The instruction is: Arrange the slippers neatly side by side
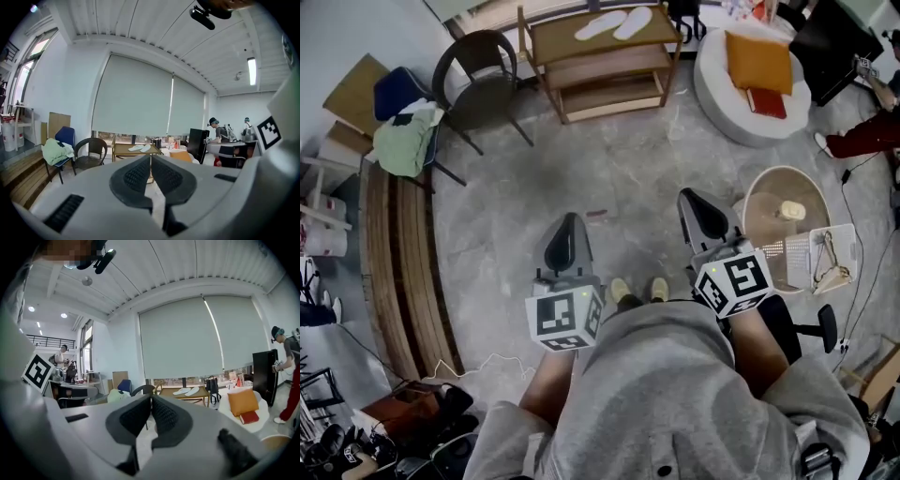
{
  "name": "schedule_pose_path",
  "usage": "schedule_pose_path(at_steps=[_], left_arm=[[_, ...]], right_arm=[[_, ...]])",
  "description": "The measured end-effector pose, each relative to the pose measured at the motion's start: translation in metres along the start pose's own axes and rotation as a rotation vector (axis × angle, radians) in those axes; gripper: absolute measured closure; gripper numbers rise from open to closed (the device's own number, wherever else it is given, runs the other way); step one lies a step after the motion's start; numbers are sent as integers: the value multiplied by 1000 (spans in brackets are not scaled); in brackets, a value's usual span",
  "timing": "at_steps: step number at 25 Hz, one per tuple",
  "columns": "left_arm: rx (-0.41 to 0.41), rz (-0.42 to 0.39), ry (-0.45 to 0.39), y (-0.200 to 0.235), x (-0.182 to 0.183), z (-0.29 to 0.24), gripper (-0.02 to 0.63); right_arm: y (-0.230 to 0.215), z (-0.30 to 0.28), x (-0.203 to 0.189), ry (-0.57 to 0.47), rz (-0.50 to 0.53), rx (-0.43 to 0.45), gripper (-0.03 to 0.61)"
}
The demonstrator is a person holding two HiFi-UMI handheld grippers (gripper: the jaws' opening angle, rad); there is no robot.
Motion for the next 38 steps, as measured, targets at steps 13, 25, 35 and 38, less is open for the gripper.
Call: schedule_pose_path(at_steps=[13, 25, 35, 38], left_arm=[[-10, 25, -19, 38, -7, 10, 598], [-23, 5, -35, 49, -5, 5, 598], [-4, 10, -15, 53, 2, -55, 598], [-10, 8, 1, 56, 6, -80, 598]], right_arm=[[38, -28, -3, -25, 49, 50, 552], [45, -48, -5, -46, 68, 69, 554], [-18, -84, 8, -47, -7, 36, 554], [-34, -103, 9, -35, -17, 30, 554]])
Point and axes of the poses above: the fingertips, and each gripper's own axes: z backward along the fingers, y to its left, x out of its top, the point moved 6 cm from there along z, backward along the fingers, and after that the axes turned 2 degrees about -z, right-handed, at the moved point
